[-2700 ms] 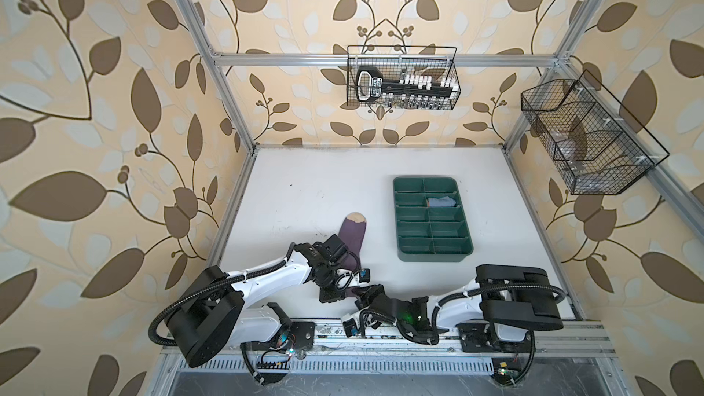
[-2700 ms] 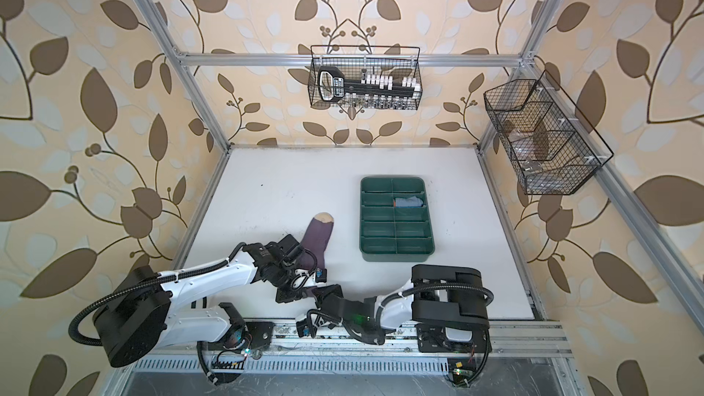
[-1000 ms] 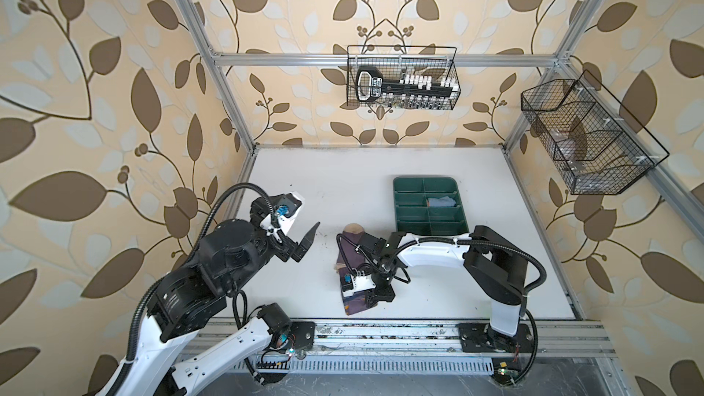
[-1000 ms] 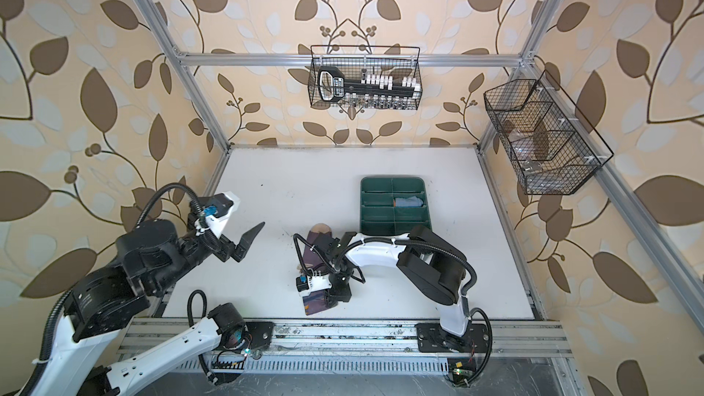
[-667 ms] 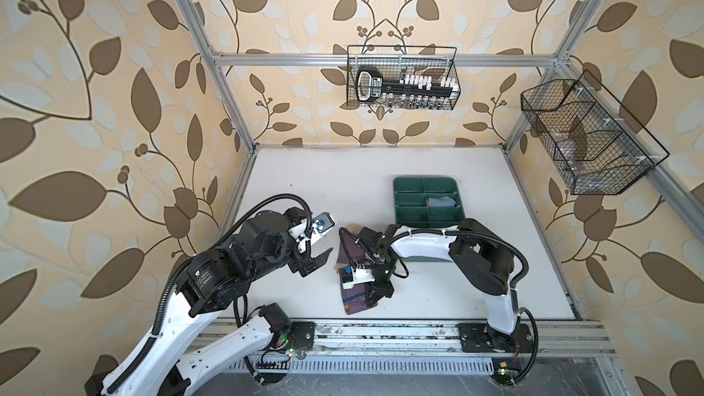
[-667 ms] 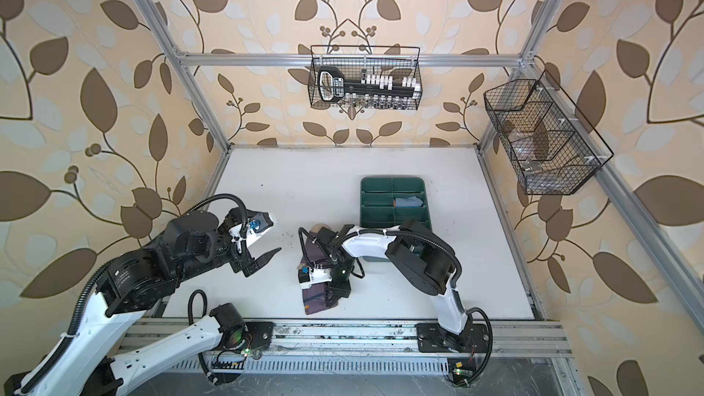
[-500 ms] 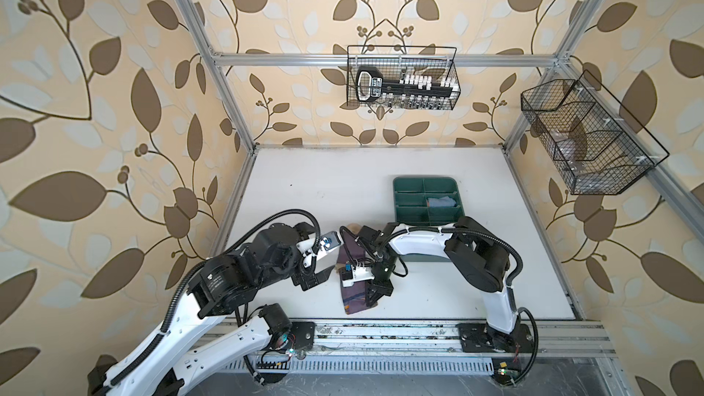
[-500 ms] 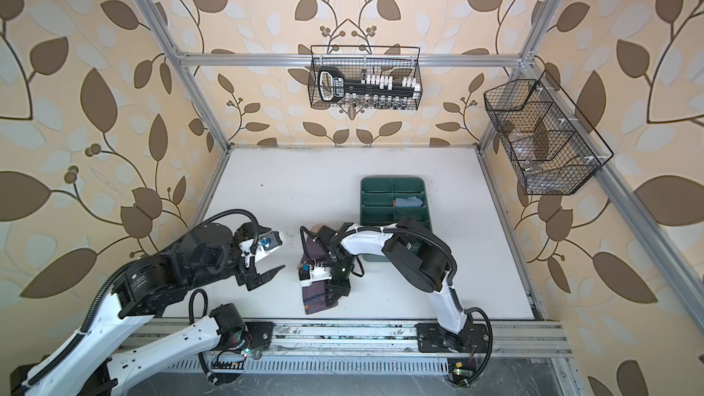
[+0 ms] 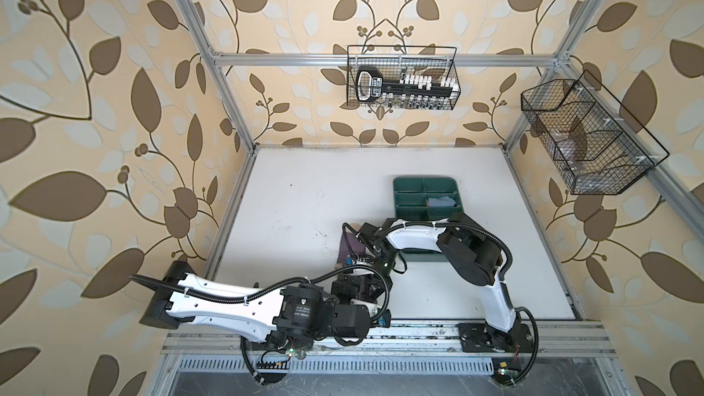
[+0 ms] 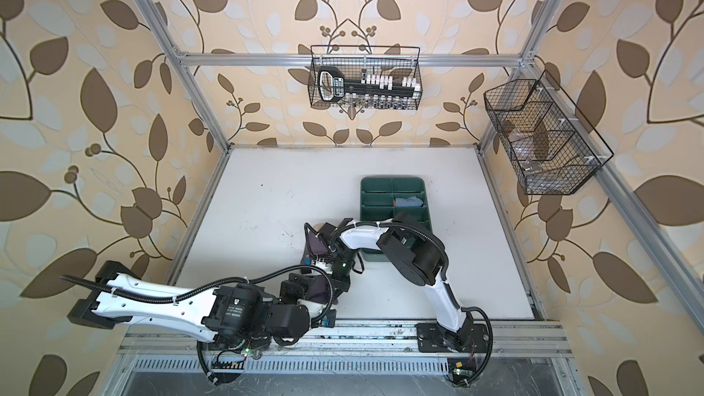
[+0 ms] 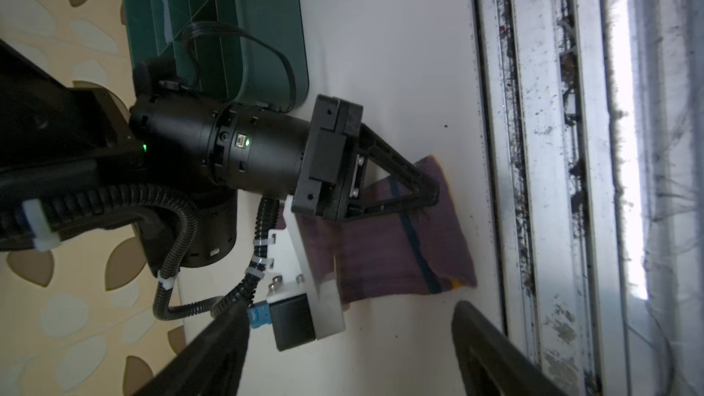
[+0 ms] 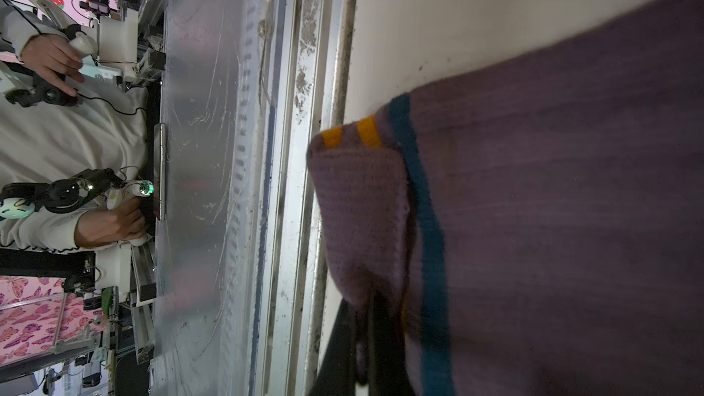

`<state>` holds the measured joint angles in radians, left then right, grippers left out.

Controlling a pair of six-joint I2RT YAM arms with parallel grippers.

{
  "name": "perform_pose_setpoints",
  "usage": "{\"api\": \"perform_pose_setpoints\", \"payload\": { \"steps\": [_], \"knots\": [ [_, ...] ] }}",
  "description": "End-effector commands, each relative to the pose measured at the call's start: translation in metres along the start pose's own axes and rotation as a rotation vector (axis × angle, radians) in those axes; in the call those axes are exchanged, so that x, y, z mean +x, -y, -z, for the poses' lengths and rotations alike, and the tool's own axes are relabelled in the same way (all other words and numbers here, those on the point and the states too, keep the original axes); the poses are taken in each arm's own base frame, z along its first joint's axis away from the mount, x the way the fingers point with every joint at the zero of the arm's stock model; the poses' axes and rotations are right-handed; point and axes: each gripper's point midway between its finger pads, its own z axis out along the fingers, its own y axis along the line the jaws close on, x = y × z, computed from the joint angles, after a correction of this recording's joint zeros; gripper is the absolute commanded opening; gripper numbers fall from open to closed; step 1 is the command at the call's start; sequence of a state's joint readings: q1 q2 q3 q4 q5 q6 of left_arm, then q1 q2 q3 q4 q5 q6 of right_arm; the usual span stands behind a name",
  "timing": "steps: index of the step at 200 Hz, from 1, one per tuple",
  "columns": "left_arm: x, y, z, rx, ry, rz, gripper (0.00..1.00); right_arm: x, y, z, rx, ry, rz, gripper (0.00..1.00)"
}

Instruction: Roll the socks

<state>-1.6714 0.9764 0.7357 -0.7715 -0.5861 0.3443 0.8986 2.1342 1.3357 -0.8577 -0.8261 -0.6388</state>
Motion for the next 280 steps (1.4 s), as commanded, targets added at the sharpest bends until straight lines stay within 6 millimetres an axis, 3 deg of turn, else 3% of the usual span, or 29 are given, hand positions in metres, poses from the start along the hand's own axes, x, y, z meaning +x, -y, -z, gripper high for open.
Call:
{"api": "perform_pose_setpoints", "payload": {
  "steps": [1,61,79,90,115,161,189,224,246,280],
  "knots": [
    [-0.009,0.001,-0.004,-0.049,0.051,0.097,0.84,0.018,0.037,-0.003,0.093,-0.056,-0.018,0.0],
    [0.0,0.043,-0.042,0.055,-0.084,0.003,0.72,0.019,0.041,-0.003,0.101,-0.061,-0.012,0.0],
    [0.001,0.053,-0.059,0.056,-0.145,0.022,0.64,0.02,0.042,-0.003,0.104,-0.06,-0.009,0.0],
    [0.004,0.058,-0.067,0.046,-0.177,0.013,0.54,0.02,0.043,-0.003,0.102,-0.057,-0.006,0.0],
    [0.004,0.05,-0.069,-0.017,-0.19,0.02,0.53,0.019,0.043,0.0,0.105,-0.052,0.003,0.0],
    [0.018,0.066,-0.078,0.036,-0.247,-0.045,0.53,0.012,0.043,0.011,0.126,-0.031,0.02,0.0],
    [0.031,0.071,-0.092,0.033,-0.323,-0.07,0.4,0.012,0.041,0.013,0.13,-0.027,0.022,0.0],
    [0.04,0.058,-0.102,-0.025,-0.372,-0.033,0.29,0.011,0.038,0.015,0.129,-0.018,0.029,0.0],
    [0.047,0.049,-0.107,-0.049,-0.399,-0.003,0.16,0.01,0.036,0.016,0.13,-0.013,0.034,0.0],
    [0.056,0.052,-0.114,-0.01,-0.446,0.009,0.0,0.009,0.035,0.019,0.133,-0.009,0.037,0.0]
  ]
}}
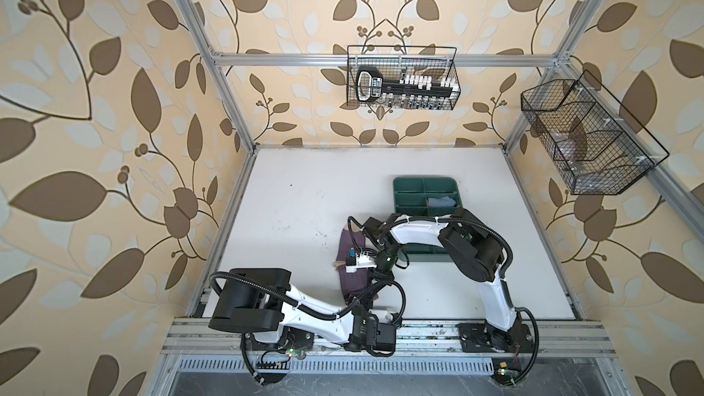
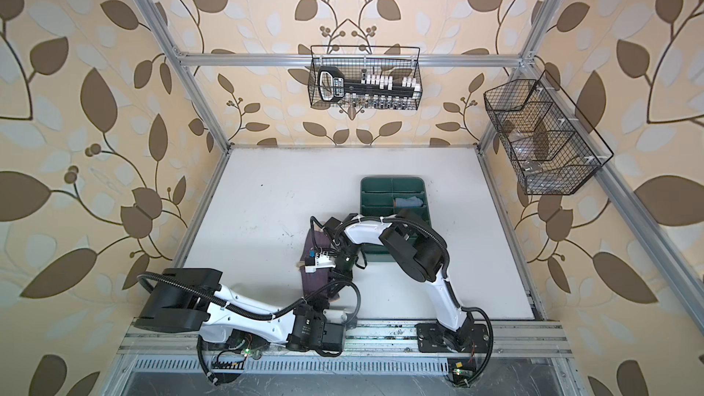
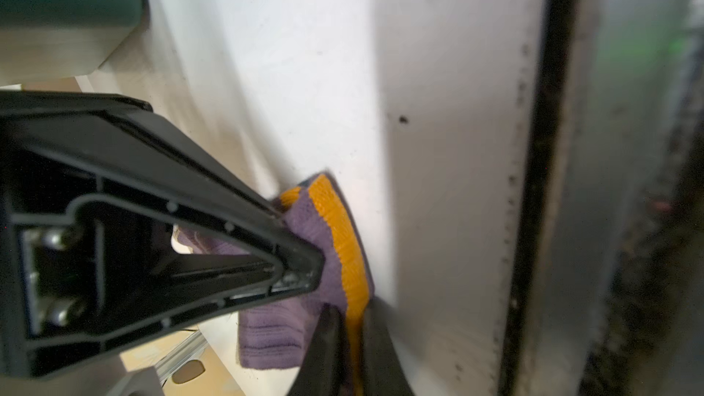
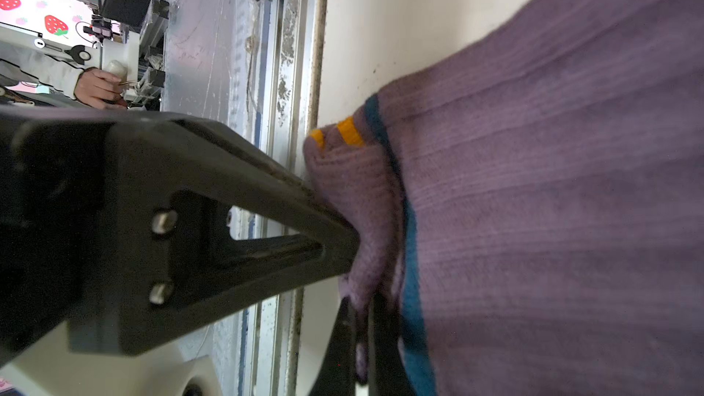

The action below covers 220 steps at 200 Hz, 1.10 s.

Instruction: Roll the socks

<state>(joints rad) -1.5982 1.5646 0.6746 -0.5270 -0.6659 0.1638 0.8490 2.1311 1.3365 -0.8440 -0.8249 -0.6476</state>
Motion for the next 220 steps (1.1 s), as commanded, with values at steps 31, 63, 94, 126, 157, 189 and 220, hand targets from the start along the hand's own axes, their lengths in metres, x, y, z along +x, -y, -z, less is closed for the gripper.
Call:
{"api": "perform_pose_setpoints", "payload": {
  "steps": [31,63,94,126,157,189,220],
  "knots": [
    [0.015,0.011,-0.015,0.103,-0.098,-0.009,0.0,0.006,0.021,0.012,0.131,-0.02,0.062,0.02],
    [0.022,0.006,-0.016,0.21,-0.094,0.041,0.0,0.004,0.012,0.027,0.2,0.039,0.113,0.25],
    [0.022,0.001,-0.015,0.29,-0.005,0.068,0.0,-0.001,0.005,0.052,0.253,0.117,0.13,0.43],
    [0.024,-0.013,-0.021,0.29,0.036,0.105,0.0,-0.011,0.017,0.106,0.397,0.266,0.102,0.41],
    [0.026,-0.024,-0.031,0.321,0.035,0.137,0.0,-0.016,0.045,0.205,0.687,0.559,-0.03,0.39],
    [0.025,-0.044,-0.031,0.402,0.053,0.192,0.0,-0.02,0.015,0.3,0.915,0.878,0.007,0.4],
    [0.026,-0.061,-0.037,0.401,0.086,0.196,0.0,-0.024,-0.017,0.332,1.03,0.95,0.102,0.42]
  ]
}}
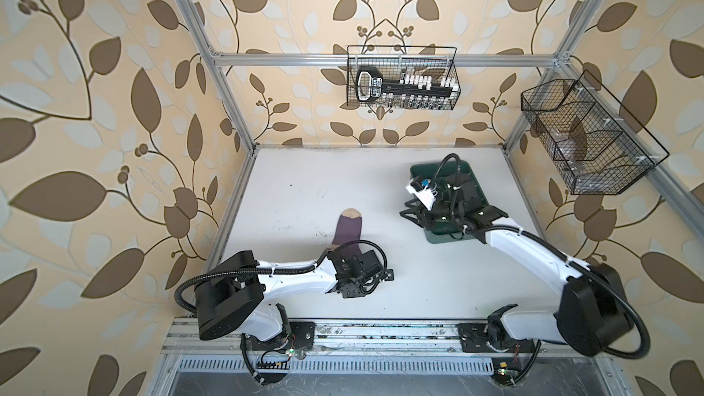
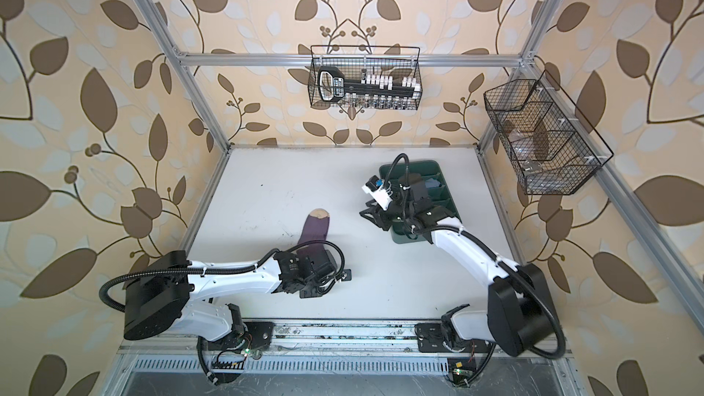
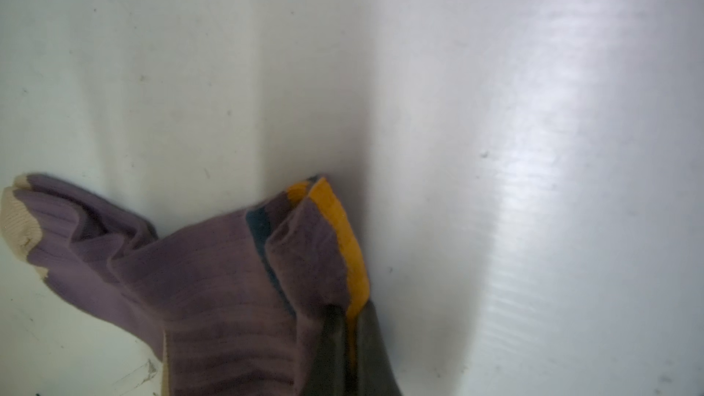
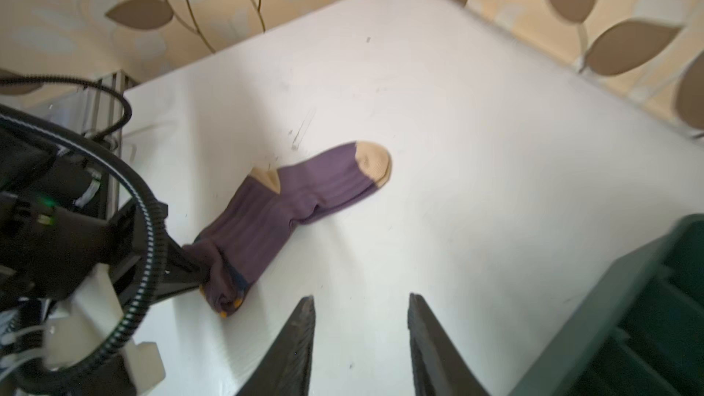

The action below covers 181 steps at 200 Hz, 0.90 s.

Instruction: Roll the socks

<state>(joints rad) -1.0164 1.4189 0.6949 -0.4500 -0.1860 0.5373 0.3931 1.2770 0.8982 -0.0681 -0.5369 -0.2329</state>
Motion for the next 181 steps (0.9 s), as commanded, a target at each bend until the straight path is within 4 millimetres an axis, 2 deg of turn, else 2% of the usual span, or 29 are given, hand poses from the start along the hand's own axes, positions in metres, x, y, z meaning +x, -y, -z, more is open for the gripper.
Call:
{"api": "perform_pose_setpoints", "payload": {
  "steps": [1,8,30,51,82,108,123,149,166,181],
  "knots": [
    [0.003,0.0,0.0,0.058,-0.004,-0.056,0.0,-0.033,0.007,0.012,0.07,0.124,0.027,0.42],
    [0.007,-0.001,-0.007,0.06,-0.029,-0.065,0.0,-0.037,0.007,0.015,0.074,0.13,0.017,0.42],
    [0.004,-0.013,-0.009,0.078,-0.01,-0.029,0.0,-0.048,0.003,0.022,0.069,0.152,0.012,0.41],
    [-0.001,-0.017,-0.008,0.149,0.016,0.055,0.0,-0.049,-0.022,0.026,-0.01,0.173,0.155,0.36],
    [0.001,-0.01,-0.007,0.228,0.013,0.11,0.0,-0.012,-0.063,0.021,0.125,0.054,0.575,0.35],
    [0.007,-0.016,-0.004,0.23,0.026,0.163,0.0,0.009,-0.08,0.033,0.237,0.055,0.694,0.35],
    [0.011,-0.019,-0.001,0.235,0.044,0.196,0.0,0.024,-0.099,0.039,0.22,0.045,0.773,0.34],
    [0.014,-0.019,0.002,0.277,0.077,0.255,0.0,0.055,-0.14,0.04,0.189,-0.019,1.019,0.36],
    [0.013,-0.016,0.004,0.313,0.093,0.278,0.0,0.073,-0.168,0.032,0.149,-0.05,1.147,0.37],
    [0.011,-0.014,0.003,0.349,0.093,0.297,0.0,0.084,-0.181,0.018,0.128,-0.078,1.188,0.37]
  ]
}}
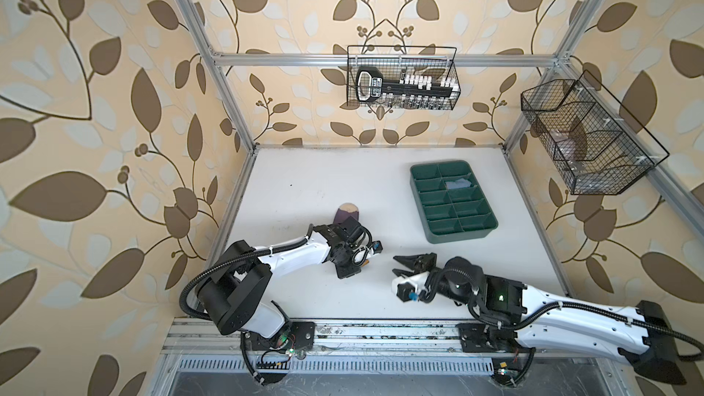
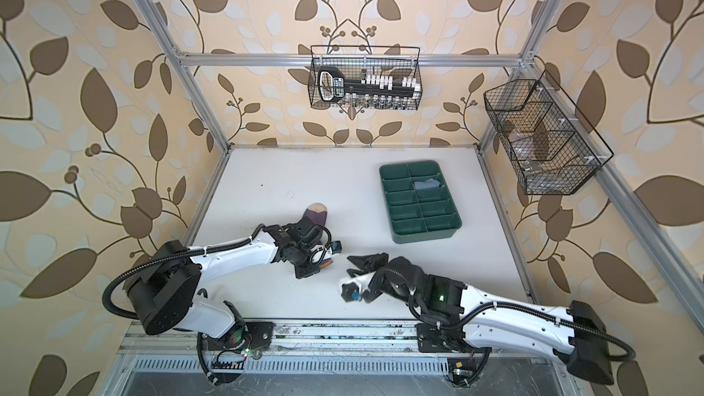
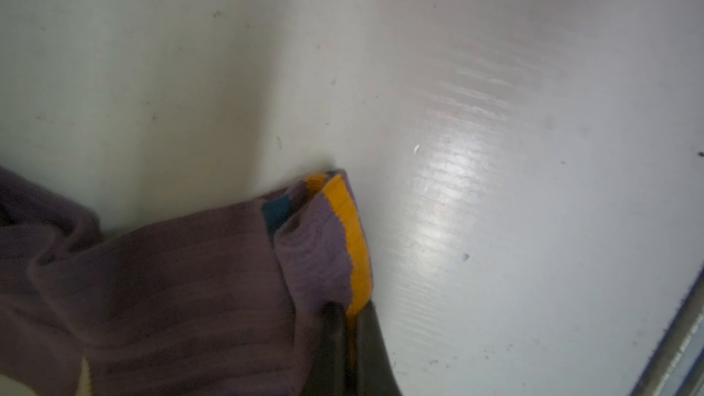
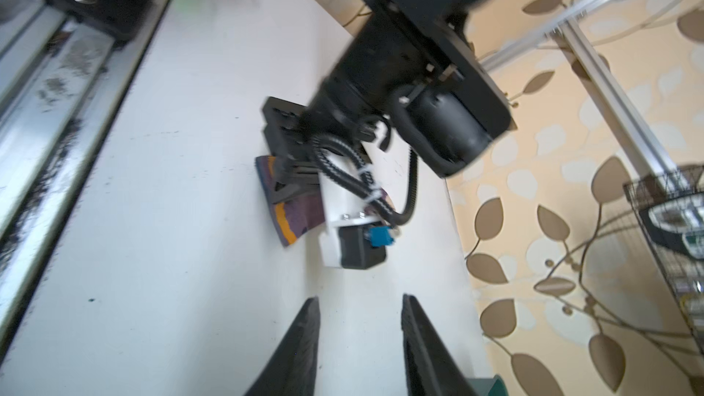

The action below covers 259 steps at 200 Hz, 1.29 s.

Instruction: Roll the socks

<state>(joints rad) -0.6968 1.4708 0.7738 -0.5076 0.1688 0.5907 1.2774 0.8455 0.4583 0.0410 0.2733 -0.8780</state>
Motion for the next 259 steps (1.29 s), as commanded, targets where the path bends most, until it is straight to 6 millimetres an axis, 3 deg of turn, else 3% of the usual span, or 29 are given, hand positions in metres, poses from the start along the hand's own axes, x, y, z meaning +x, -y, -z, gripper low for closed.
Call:
{"api": "perform_pose_setpoints", "payload": {
  "steps": [1,32,91,132,182,197,216,238,245,259],
  "knots": [
    [0.006,0.016,0.002,0.106,-0.004,0.052,0.0,0.017,-0.014,-0.014,0.025,-0.137,0.161,0.37],
    [0.003,0.021,0.005,0.187,0.003,0.09,0.0,0.015,-0.026,-0.053,0.009,-0.123,0.127,0.36],
    [0.006,0.028,0.009,0.235,0.022,0.105,0.0,0.023,-0.045,-0.119,-0.115,-0.129,0.127,0.46],
    [0.005,0.028,0.009,0.243,0.031,0.113,0.0,0.038,-0.063,-0.15,-0.183,-0.166,0.143,0.47],
    [0.004,0.029,0.009,0.243,0.048,0.111,0.0,0.059,-0.084,-0.168,-0.23,-0.211,0.141,0.47],
    [0.003,0.029,0.011,0.245,0.053,0.11,0.0,0.063,-0.089,-0.171,-0.25,-0.225,0.137,0.37],
    [0.002,0.029,0.013,0.239,0.058,0.109,0.0,0.068,-0.095,-0.171,-0.29,-0.242,0.145,0.0],
    [-0.002,0.022,0.017,0.205,0.067,0.119,0.0,0.075,-0.102,-0.164,-0.328,-0.273,0.157,0.0],
    [-0.009,0.018,0.027,0.172,0.101,0.116,0.0,0.077,-0.105,-0.161,-0.346,-0.282,0.158,0.0],
    [-0.014,0.008,0.036,0.113,0.123,0.124,0.09,0.08,-0.109,-0.153,-0.385,-0.301,0.16,0.0]
  ]
}}
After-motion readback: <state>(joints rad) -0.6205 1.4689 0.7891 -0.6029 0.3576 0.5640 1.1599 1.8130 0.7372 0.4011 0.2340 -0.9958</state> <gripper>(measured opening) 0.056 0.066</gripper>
